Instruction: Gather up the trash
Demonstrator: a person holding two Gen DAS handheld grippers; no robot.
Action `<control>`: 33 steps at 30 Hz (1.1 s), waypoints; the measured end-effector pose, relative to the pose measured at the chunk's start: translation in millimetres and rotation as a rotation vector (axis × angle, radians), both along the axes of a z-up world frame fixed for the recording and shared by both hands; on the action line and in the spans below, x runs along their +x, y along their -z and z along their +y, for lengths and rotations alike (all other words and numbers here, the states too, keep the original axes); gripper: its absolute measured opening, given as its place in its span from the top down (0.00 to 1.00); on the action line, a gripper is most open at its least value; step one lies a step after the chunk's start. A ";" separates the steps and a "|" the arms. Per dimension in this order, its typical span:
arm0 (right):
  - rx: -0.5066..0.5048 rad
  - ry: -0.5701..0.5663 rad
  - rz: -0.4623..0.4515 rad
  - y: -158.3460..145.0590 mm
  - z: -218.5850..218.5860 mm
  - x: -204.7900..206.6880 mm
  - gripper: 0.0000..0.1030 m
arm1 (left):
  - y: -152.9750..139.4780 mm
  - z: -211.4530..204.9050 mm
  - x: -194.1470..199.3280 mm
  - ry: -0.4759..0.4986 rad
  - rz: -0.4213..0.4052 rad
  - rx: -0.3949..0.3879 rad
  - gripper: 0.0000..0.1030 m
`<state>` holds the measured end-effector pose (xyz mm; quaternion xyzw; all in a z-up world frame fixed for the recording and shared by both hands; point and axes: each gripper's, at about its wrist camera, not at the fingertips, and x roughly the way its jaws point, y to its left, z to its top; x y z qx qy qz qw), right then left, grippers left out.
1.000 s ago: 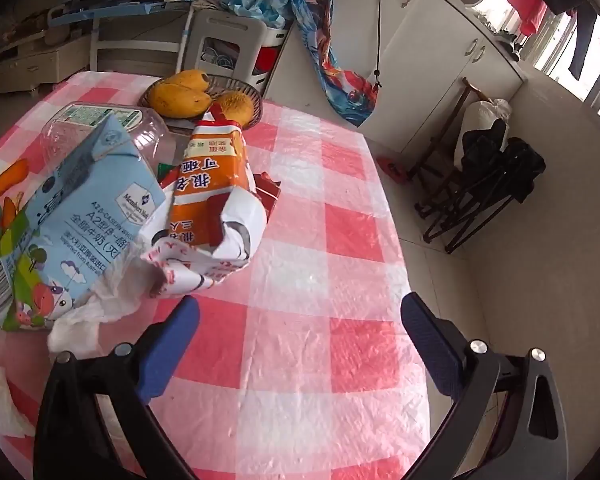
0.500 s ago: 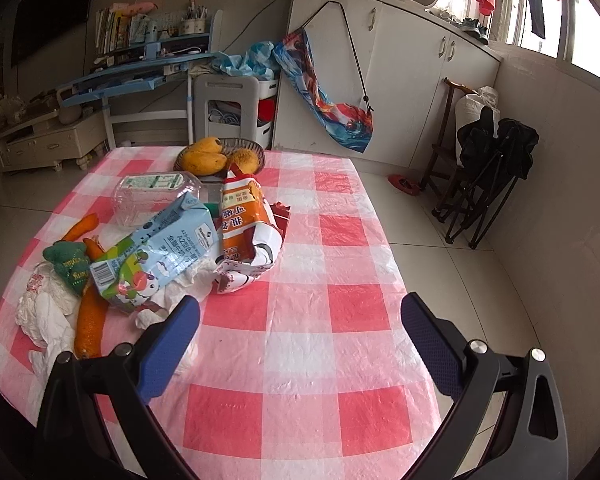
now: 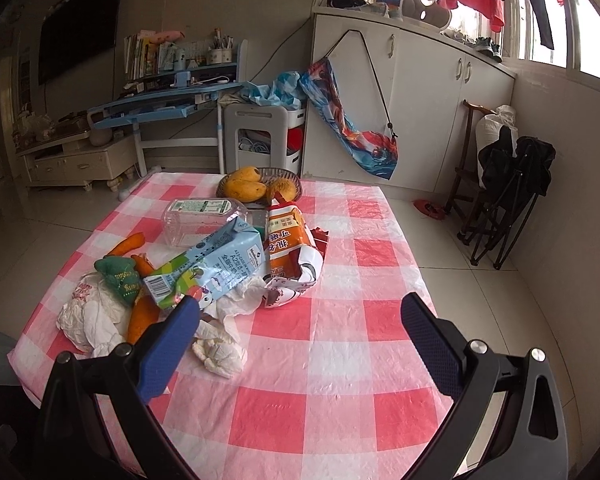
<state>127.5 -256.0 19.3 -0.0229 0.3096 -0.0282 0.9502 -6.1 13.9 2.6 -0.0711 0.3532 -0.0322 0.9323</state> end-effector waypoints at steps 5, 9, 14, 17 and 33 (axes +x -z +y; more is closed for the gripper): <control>0.009 -0.002 -0.005 0.7 -0.8 -1.8 0.06 | -0.3 1.2 -0.2 -0.008 0.000 -0.003 0.07; 0.013 -0.005 0.003 0.2 0.2 -1.3 0.06 | -0.7 3.4 -0.1 -0.016 -0.005 -0.007 0.07; 0.015 -0.013 0.009 -0.7 1.8 -2.1 0.06 | -1.1 4.2 1.3 -0.015 -0.001 0.001 0.07; 0.024 -0.020 0.008 -2.8 1.6 -3.8 0.06 | -2.5 2.6 1.5 -0.014 -0.007 0.027 0.07; 0.076 -0.085 0.037 -3.3 9.8 -17.7 0.06 | 1.5 -4.9 2.0 -0.010 0.021 0.123 0.07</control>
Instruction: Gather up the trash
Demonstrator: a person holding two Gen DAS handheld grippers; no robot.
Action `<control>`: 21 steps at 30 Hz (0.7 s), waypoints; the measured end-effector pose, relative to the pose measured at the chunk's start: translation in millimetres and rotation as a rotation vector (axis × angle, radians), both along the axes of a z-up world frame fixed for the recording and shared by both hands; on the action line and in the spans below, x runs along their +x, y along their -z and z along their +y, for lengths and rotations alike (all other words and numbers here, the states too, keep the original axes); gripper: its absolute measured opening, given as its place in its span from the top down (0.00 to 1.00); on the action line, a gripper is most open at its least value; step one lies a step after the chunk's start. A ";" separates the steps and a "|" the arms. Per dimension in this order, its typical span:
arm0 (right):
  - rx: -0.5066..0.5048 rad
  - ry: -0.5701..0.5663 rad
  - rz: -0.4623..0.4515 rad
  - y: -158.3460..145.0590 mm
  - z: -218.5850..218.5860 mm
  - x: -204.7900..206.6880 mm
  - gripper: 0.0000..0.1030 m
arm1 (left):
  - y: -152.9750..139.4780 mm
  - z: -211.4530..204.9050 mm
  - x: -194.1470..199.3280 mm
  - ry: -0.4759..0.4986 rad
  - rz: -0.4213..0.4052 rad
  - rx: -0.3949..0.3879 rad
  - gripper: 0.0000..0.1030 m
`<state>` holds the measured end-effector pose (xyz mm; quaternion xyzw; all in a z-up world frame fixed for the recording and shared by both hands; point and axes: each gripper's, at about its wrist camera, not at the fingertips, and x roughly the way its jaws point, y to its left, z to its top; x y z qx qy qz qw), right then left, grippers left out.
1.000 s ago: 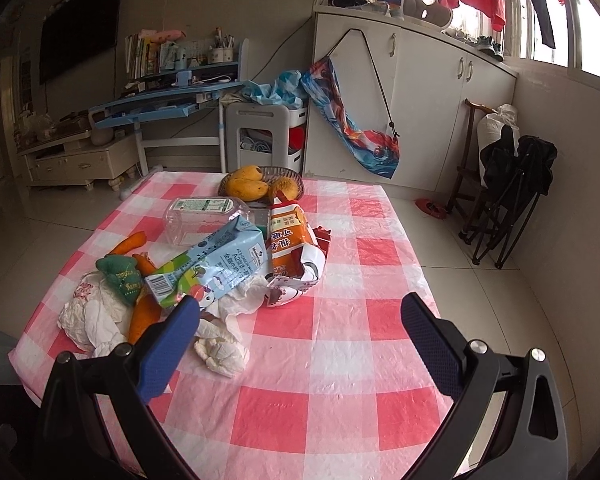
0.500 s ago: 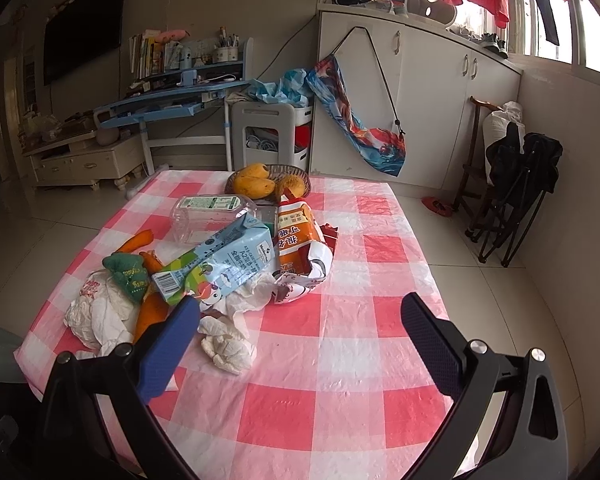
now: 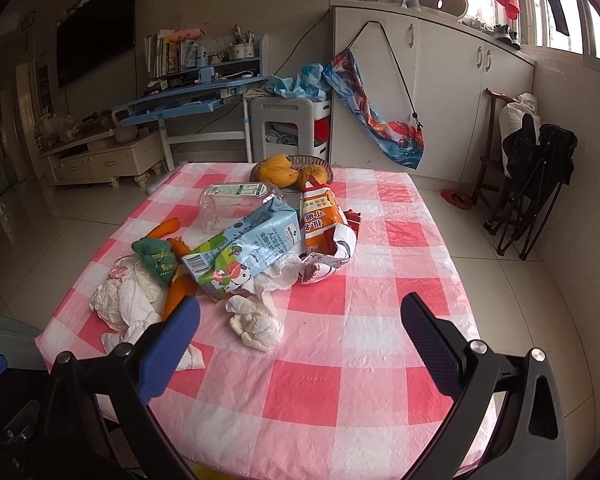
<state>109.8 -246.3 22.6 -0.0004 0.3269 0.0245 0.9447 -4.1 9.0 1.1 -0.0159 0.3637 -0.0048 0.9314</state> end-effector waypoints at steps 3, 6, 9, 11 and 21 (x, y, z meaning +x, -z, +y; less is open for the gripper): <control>-0.004 -0.012 0.003 0.6 3.3 -0.4 0.06 | 0.6 -1.2 0.1 0.004 0.004 0.004 0.07; -0.011 -0.027 0.007 2.3 7.5 -2.1 0.06 | 1.1 -1.2 0.0 0.006 0.009 0.002 0.07; -0.021 -0.043 0.012 3.9 10.5 -3.9 0.06 | 1.5 -0.8 0.3 0.007 0.011 -0.001 0.07; -0.031 -0.055 0.014 4.7 13.7 -4.8 0.06 | 1.5 -0.7 0.7 0.007 0.014 -0.005 0.07; -0.041 -0.131 0.054 12.9 28.9 -4.7 0.06 | 5.7 4.6 4.0 -0.018 0.034 -0.030 0.07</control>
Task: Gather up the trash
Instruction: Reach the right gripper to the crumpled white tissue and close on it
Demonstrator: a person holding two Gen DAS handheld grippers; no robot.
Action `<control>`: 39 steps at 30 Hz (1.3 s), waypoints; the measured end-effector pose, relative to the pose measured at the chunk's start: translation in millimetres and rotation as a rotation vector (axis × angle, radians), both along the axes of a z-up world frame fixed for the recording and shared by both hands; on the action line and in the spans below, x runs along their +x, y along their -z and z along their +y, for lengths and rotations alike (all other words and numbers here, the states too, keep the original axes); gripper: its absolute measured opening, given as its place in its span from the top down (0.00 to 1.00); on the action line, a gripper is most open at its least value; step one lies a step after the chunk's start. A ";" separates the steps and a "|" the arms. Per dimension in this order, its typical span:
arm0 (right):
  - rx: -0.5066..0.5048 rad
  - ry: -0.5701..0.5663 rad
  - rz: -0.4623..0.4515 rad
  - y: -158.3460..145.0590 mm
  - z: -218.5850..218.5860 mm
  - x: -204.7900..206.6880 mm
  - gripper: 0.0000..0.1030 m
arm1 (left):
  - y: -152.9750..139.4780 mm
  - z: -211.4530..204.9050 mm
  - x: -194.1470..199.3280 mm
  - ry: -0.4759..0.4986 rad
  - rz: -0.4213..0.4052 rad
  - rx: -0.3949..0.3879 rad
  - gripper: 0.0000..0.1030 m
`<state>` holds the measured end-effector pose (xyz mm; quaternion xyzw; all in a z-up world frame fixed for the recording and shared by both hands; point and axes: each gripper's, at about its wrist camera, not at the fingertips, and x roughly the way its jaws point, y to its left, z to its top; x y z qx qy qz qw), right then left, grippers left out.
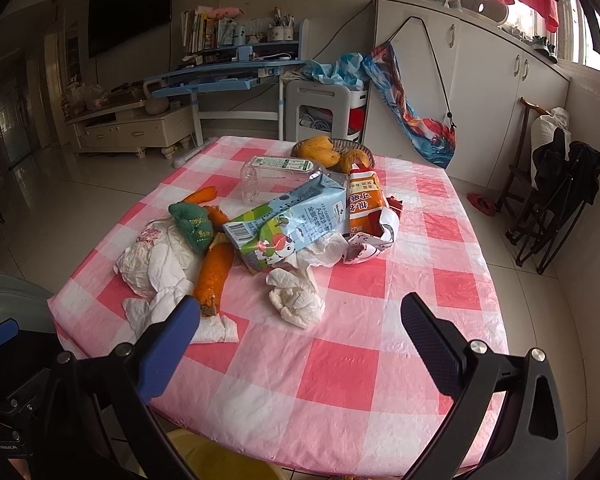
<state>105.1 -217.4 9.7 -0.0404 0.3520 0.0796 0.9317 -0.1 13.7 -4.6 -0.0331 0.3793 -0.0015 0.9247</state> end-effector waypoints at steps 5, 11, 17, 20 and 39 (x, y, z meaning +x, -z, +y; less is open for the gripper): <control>-0.007 -0.060 0.015 5.3 14.1 -1.9 0.06 | 0.3 4.0 0.5 -0.015 0.001 -0.019 0.07; 0.010 -0.171 0.066 15.7 34.3 -5.0 0.24 | 0.3 6.9 1.8 -0.024 0.002 -0.032 0.07; 0.012 -0.231 0.110 26.2 51.6 -5.3 0.37 | 0.7 7.2 2.3 -0.025 0.004 -0.039 0.07; 0.026 -0.243 0.137 32.0 56.9 -1.7 0.38 | 1.3 7.8 2.9 -0.024 0.006 -0.040 0.07; 0.047 -0.212 0.222 58.8 68.6 19.8 0.84 | -4.1 21.6 9.0 -0.060 -0.009 -0.097 0.07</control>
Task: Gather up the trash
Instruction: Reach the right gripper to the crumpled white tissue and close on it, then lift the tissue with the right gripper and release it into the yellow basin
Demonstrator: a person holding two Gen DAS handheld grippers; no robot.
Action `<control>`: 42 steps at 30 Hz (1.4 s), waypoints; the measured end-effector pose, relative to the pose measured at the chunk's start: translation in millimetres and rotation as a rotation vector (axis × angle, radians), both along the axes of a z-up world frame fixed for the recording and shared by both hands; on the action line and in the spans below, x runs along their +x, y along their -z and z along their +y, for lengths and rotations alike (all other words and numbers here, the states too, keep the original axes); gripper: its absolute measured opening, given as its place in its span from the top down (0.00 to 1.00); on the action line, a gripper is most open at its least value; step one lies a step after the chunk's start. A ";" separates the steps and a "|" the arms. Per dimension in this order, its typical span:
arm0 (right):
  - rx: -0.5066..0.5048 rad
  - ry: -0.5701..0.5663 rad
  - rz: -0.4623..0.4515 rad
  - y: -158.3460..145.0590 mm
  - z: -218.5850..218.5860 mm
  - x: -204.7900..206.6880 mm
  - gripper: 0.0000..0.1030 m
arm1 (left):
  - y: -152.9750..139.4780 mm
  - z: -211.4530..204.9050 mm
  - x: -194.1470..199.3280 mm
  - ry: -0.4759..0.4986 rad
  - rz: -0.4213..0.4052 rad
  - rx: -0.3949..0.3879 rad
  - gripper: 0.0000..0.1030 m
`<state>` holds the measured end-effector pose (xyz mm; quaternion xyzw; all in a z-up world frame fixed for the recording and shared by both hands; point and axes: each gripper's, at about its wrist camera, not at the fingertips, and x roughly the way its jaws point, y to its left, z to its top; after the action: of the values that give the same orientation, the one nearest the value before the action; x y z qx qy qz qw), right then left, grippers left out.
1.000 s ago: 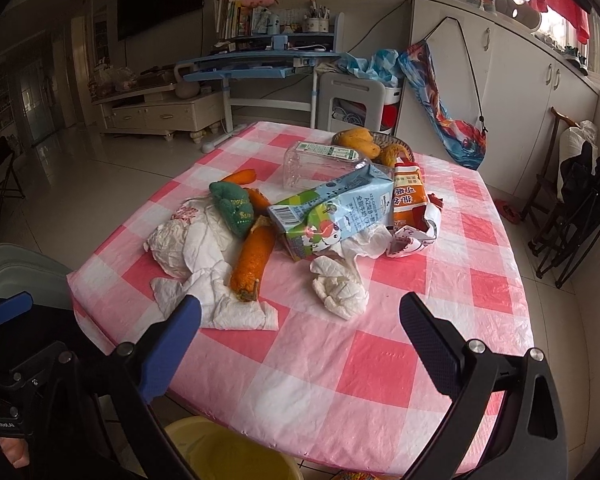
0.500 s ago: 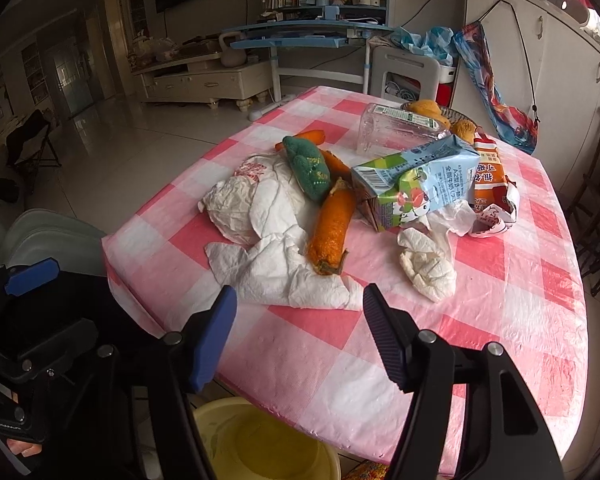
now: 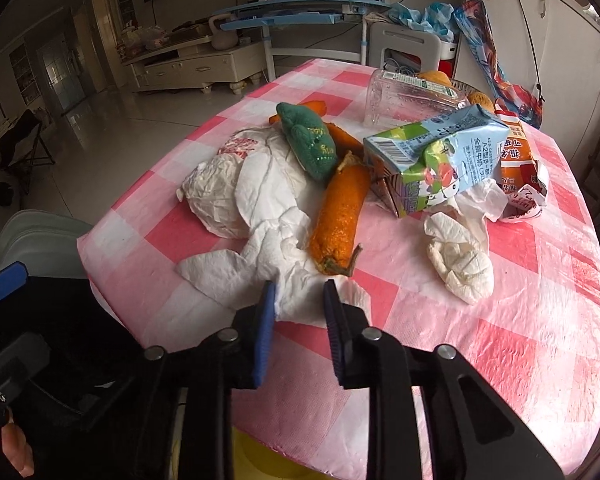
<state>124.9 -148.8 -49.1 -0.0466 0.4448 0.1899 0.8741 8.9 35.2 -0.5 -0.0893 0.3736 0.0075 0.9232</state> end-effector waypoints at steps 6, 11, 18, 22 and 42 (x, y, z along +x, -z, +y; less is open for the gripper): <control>0.042 0.038 0.020 -5.8 -19.3 -10.8 0.90 | -12.2 3.9 28.9 -0.014 -0.017 -0.052 0.07; 0.105 0.076 0.047 -11.3 -41.6 -17.2 0.90 | -10.2 -16.7 79.4 0.043 -0.002 0.006 0.07; 0.194 0.103 0.076 -11.0 -61.9 -19.9 0.90 | 15.3 -38.9 146.3 0.078 0.063 0.074 0.07; 0.231 0.100 0.077 -14.4 -63.1 -21.4 0.90 | 29.4 -44.3 166.9 0.130 0.100 0.036 0.43; 0.219 -0.123 0.222 -15.6 -36.5 -99.1 0.90 | -2.3 -23.2 54.8 0.176 0.052 -0.072 0.72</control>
<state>25.8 -185.3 -33.4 0.0432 0.5117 0.2942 0.8061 63.7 12.0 1.8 -0.0892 0.4039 -0.0847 0.9065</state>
